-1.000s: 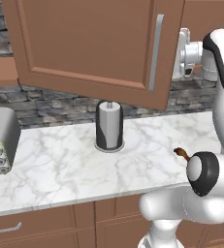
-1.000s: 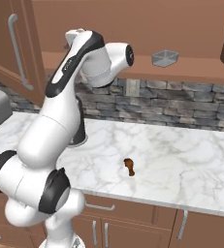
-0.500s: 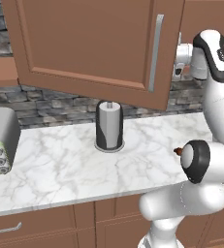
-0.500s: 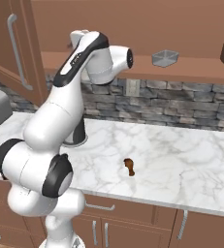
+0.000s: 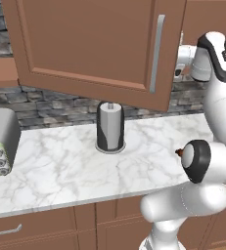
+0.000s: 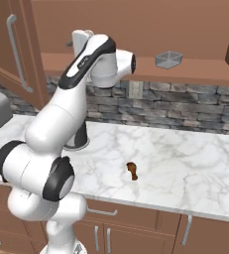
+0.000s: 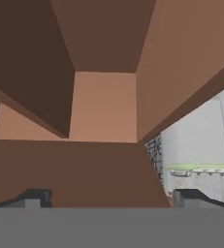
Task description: Retrieve the tupperware from the cabinet, then place the raw meat into the tupperware to avoid contamination.
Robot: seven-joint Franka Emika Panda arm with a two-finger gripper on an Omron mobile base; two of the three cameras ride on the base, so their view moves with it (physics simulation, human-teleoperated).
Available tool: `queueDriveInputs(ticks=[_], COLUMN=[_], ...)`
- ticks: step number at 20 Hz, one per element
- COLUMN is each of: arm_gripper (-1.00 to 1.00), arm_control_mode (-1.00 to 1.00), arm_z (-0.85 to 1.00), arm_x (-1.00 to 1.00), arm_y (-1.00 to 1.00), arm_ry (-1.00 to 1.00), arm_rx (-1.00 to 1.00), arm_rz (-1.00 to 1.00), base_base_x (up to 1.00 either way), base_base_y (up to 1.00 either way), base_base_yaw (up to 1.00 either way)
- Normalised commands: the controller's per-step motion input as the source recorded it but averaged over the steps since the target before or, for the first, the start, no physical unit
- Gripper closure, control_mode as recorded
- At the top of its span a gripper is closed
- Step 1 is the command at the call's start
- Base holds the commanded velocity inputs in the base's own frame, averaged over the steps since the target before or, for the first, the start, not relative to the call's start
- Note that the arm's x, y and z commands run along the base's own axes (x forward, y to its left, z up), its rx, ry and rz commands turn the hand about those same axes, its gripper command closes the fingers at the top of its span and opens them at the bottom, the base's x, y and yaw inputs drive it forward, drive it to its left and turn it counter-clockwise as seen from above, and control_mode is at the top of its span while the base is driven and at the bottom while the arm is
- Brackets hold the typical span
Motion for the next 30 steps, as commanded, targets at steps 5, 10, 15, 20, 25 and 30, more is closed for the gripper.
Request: queueDriveInputs(ticks=[5, 10, 15, 20, 25, 30], arm_gripper=[-1.00, -1.00, -1.00, -1.00, -1.00, -1.00], arm_control_mode=[-1.00, -1.00, -1.00, -1.00, -1.00, -1.00], arm_z=[0.05, 0.02, 0.07, 0.10, 0.01, 0.00], arm_x=[-0.25, -0.29, -0.48, -0.53, -0.47, -0.40], arm_y=[0.17, 0.24, 0.01, 0.04, 0.43, 0.50], arm_ry=[0.03, 0.02, 0.00, 0.00, -0.01, -0.01], arm_rx=[0.09, 0.07, 0.10, 0.10, 0.01, 0.00], arm_rz=[0.08, 0.08, 0.07, 0.05, 0.01, 0.01], base_base_x=[0.00, 0.00, 0.00, 0.00, 0.00, 0.00], base_base_y=[0.00, 0.00, 0.00, 0.00, 0.00, 0.00], base_base_yaw=[0.00, 0.00, 0.00, 0.00, 0.00, 0.00])
